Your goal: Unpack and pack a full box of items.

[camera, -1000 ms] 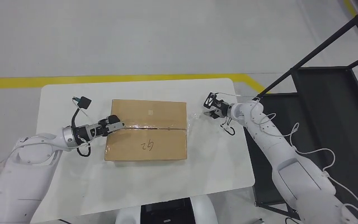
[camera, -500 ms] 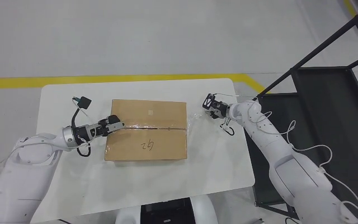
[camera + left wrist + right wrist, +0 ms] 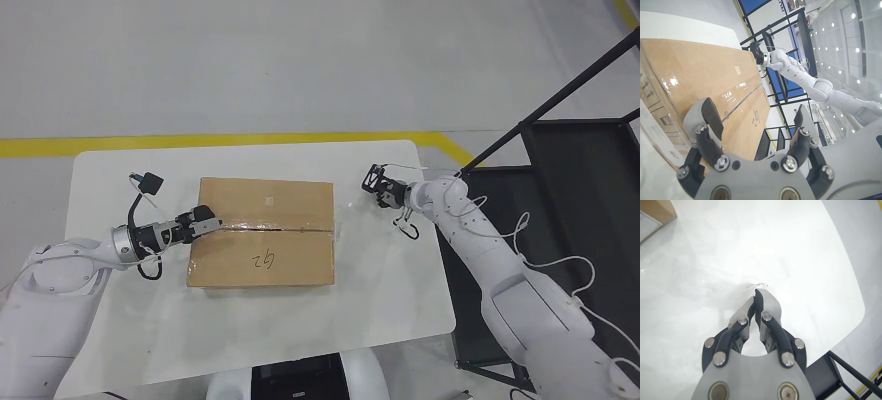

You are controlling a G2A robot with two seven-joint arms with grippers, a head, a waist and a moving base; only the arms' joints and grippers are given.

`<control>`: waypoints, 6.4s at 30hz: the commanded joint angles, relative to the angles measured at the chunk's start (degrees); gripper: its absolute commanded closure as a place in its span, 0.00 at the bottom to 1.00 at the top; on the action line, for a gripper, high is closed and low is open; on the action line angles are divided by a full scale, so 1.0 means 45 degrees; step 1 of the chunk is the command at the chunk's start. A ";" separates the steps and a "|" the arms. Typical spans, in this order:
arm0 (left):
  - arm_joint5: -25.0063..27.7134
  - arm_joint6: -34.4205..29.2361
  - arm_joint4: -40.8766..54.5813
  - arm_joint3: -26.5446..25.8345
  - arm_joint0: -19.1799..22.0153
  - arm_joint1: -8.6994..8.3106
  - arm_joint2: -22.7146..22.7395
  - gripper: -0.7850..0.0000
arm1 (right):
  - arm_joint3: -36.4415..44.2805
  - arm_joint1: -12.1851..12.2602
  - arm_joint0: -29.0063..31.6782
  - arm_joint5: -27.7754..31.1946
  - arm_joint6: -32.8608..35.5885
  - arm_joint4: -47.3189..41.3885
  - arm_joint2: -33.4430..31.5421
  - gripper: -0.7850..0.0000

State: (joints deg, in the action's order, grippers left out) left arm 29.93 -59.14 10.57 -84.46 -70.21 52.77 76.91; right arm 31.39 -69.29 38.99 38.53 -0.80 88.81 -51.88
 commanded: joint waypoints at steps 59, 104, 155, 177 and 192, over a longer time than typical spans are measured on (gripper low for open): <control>-0.0188 0.1311 -0.0541 -0.0140 -0.0581 -0.0107 0.0835 0.00 | 1.1474 0.4449 0.2356 0.0171 1.4619 -2.6864 -0.2072 1.00; 0.0434 0.0585 -0.0219 0.1699 0.1667 0.0755 -0.3213 0.00 | 1.0848 0.2774 0.2061 0.2268 0.9122 -2.1447 0.0286 1.00; 0.0356 0.0145 0.0783 0.1487 0.0101 0.0195 -0.1298 0.00 | 0.8796 0.1114 0.1375 0.3459 0.7737 -1.9858 0.2265 1.00; 0.0158 -0.0306 0.1511 -0.0573 0.0207 -0.0033 -0.0215 0.00 | 0.8571 0.0727 0.1335 0.2438 0.6442 -1.7285 0.2231 1.00; 0.0271 -0.0348 0.1824 -0.0214 -0.0366 -0.0107 0.0056 0.00 | 0.8762 0.0410 0.1706 0.1839 0.5576 -1.5353 0.2420 1.00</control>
State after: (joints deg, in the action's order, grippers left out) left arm 31.10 -60.71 18.79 -85.49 -71.73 52.33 76.96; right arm 71.24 -67.27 46.84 46.83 24.22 19.71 -41.23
